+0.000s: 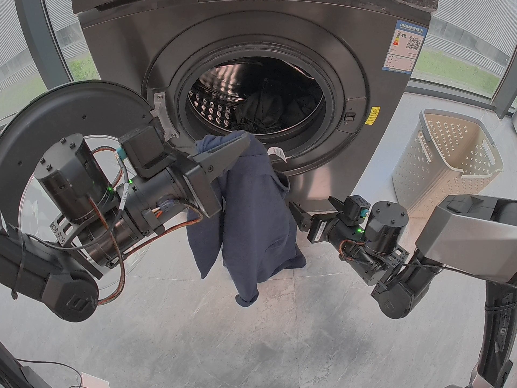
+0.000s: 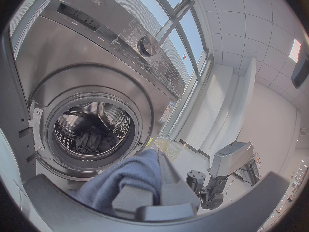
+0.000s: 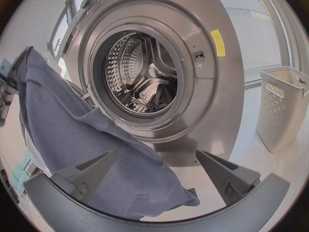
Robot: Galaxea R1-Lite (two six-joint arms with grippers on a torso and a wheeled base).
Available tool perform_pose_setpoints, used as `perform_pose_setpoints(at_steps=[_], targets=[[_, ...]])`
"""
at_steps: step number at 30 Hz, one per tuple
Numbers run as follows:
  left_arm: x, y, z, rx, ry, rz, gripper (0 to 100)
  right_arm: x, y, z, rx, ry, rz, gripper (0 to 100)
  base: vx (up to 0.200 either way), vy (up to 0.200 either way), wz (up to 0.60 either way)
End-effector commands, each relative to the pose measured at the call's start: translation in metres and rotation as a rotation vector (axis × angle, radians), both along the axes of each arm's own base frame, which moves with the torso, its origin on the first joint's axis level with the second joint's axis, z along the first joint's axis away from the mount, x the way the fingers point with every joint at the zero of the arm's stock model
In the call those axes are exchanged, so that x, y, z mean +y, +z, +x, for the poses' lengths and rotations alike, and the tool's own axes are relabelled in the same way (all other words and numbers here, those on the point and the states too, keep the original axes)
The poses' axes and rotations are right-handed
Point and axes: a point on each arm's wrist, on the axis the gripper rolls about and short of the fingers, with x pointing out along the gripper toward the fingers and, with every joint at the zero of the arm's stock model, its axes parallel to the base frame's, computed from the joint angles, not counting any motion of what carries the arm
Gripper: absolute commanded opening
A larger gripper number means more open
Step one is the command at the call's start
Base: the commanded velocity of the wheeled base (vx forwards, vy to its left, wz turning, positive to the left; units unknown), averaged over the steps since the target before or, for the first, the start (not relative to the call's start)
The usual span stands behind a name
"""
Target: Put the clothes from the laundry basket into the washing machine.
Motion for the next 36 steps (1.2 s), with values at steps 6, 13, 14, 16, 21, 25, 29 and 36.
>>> perform_pose_setpoints(at_steps=[6,13,14,16,21,25,29,36], targets=[[-0.003,0.002,-0.002,-0.003,-0.011,-0.004,0,0.014,-0.019,0.021,-0.011,0.003,-0.022,100,0.000,0.000,0.00],[-0.005,0.002,-0.003,-0.001,-0.017,-0.004,0,0.018,-0.017,0.029,-0.033,0.001,-0.012,100,0.000,0.000,0.00],[-0.005,0.002,-0.004,-0.002,-0.017,-0.005,0,0.018,-0.016,0.030,-0.034,0.000,-0.011,100,0.000,0.000,0.00],[-0.005,0.003,-0.004,-0.003,-0.018,-0.006,0,0.014,-0.015,0.034,-0.033,-0.013,-0.010,100,0.000,0.000,0.00],[-0.005,0.002,-0.004,0.000,-0.019,-0.003,0,0.014,-0.009,0.039,-0.057,0.005,0.001,100,0.000,0.000,0.00],[-0.005,0.002,-0.003,-0.001,-0.017,-0.004,0,0.020,-0.010,0.035,-0.059,0.024,0.003,100,0.000,0.000,0.00],[-0.005,0.002,-0.003,-0.001,-0.017,-0.004,0,0.030,-0.010,0.028,-0.064,0.067,0.004,100,0.000,0.000,0.00],[-0.004,0.001,-0.004,0.002,-0.016,-0.003,0,0.041,-0.005,0.024,-0.096,0.163,0.010,100,0.000,0.000,0.00]])
